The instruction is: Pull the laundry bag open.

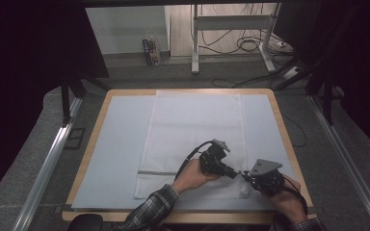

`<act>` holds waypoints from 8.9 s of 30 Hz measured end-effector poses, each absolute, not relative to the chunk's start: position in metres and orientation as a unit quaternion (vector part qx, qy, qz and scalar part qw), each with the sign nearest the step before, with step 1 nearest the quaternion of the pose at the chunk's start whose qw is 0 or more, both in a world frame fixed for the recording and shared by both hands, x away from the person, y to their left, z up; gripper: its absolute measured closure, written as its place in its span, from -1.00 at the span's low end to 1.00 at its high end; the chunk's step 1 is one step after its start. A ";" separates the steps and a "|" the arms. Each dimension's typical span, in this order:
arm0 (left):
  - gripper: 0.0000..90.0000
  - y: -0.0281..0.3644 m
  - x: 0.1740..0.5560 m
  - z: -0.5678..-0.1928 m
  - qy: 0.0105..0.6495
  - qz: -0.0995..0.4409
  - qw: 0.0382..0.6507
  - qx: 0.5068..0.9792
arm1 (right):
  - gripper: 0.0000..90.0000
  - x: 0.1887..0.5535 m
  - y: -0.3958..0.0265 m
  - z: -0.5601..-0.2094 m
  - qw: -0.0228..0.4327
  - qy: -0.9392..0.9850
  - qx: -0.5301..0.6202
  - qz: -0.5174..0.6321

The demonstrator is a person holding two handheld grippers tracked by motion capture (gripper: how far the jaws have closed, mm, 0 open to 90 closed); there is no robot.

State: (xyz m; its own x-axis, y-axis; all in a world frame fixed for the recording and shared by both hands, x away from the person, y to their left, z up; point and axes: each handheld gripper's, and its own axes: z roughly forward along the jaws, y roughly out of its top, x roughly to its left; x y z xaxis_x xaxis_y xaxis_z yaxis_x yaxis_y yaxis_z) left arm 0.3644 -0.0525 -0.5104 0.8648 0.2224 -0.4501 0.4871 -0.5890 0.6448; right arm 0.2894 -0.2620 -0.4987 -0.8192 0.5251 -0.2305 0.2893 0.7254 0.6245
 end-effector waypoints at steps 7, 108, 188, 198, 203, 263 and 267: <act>0.77 -0.050 0.367 -0.509 0.208 -0.170 0.412 0.870 | 0.81 0.289 -0.262 -0.499 0.200 0.907 0.223 0.295; 0.94 0.011 0.348 -0.505 0.232 -0.103 0.411 0.876 | 0.87 0.302 -0.261 -0.501 0.156 0.911 0.230 0.306; 0.94 0.128 0.325 -0.510 0.326 -0.072 0.430 0.839 | 0.87 0.302 -0.262 -0.501 0.158 0.909 0.235 0.307; 0.94 0.137 0.321 -0.510 0.335 -0.067 0.430 0.836 | 0.87 0.302 -0.262 -0.501 0.159 0.909 0.235 0.306; 0.94 0.146 0.320 -0.510 0.344 -0.065 0.432 0.831 | 0.87 0.302 -0.263 -0.501 0.159 0.909 0.235 0.307; 0.94 0.225 0.296 -0.514 0.424 -0.030 0.441 0.790 | 0.87 0.303 -0.266 -0.502 0.154 0.908 0.244 0.305; 0.94 0.229 0.294 -0.514 0.428 -0.026 0.440 0.789 | 0.87 0.303 -0.266 -0.502 0.154 0.908 0.244 0.304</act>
